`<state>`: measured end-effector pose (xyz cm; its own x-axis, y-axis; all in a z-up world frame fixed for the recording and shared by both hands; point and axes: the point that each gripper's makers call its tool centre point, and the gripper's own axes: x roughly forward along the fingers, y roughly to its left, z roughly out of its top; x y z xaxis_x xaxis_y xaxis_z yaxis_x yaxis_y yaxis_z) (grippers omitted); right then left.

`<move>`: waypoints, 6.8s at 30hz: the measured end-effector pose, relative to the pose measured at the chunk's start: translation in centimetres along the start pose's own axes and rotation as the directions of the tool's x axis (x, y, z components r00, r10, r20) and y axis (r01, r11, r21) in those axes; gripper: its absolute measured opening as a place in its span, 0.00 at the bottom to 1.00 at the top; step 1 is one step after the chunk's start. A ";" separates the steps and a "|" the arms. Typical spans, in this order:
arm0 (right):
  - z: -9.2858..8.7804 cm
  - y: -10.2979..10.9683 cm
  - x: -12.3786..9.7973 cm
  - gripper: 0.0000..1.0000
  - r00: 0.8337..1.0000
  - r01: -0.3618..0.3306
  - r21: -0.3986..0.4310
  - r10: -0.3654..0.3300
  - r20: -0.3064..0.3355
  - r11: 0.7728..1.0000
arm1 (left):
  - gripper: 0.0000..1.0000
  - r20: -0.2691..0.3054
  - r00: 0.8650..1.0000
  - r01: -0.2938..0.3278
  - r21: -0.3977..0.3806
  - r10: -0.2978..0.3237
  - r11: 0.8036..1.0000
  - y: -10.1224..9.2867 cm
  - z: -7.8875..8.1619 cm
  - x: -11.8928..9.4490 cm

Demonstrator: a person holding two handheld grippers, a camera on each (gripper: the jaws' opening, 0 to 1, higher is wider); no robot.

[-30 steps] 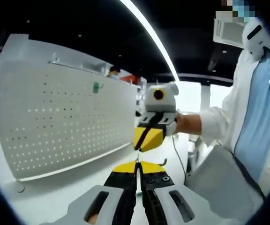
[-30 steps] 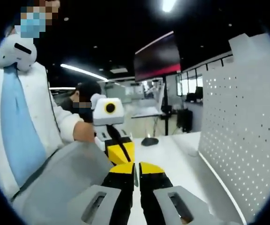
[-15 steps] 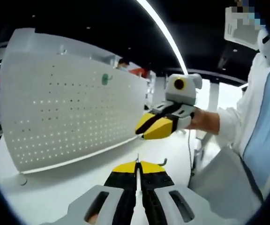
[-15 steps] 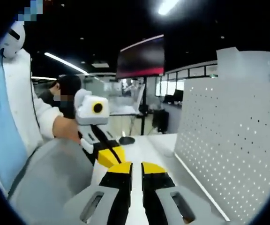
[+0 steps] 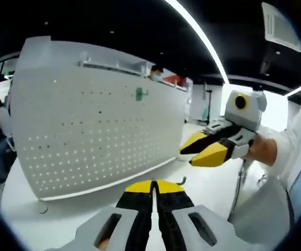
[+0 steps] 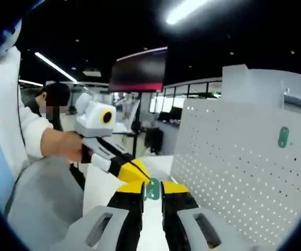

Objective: Insert the hook assembly into the mounting plate slot until the hook locks in place.

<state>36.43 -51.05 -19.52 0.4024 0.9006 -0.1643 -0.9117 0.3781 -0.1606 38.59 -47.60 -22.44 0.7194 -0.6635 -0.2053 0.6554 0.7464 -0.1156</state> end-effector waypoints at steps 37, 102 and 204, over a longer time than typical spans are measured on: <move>-2.3 -2.9 1.3 0.03 0.965 0.225 -0.224 -0.248 -0.082 0.948 | 0.02 -0.026 0.999 -0.032 -0.121 0.029 0.992 -1.4 2.0 2.7; -1.7 -5.9 -1.5 0.00 0.933 0.354 -0.064 -0.357 -0.042 0.933 | 0.32 0.126 0.991 0.029 0.073 -0.038 0.997 -2.1 2.8 1.4; 4.2 -28.2 -7.2 0.00 0.552 0.825 0.083 -0.828 0.096 0.559 | 0.75 0.097 0.987 0.125 0.053 -0.130 0.991 -2.2 -2.1 -0.5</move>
<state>58.85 -67.30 -9.74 0.9694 0.2045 0.1361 -0.1848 0.9721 -0.1447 36.30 -48.83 -24.14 0.6472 -0.7566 -0.0931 0.7515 0.6537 -0.0889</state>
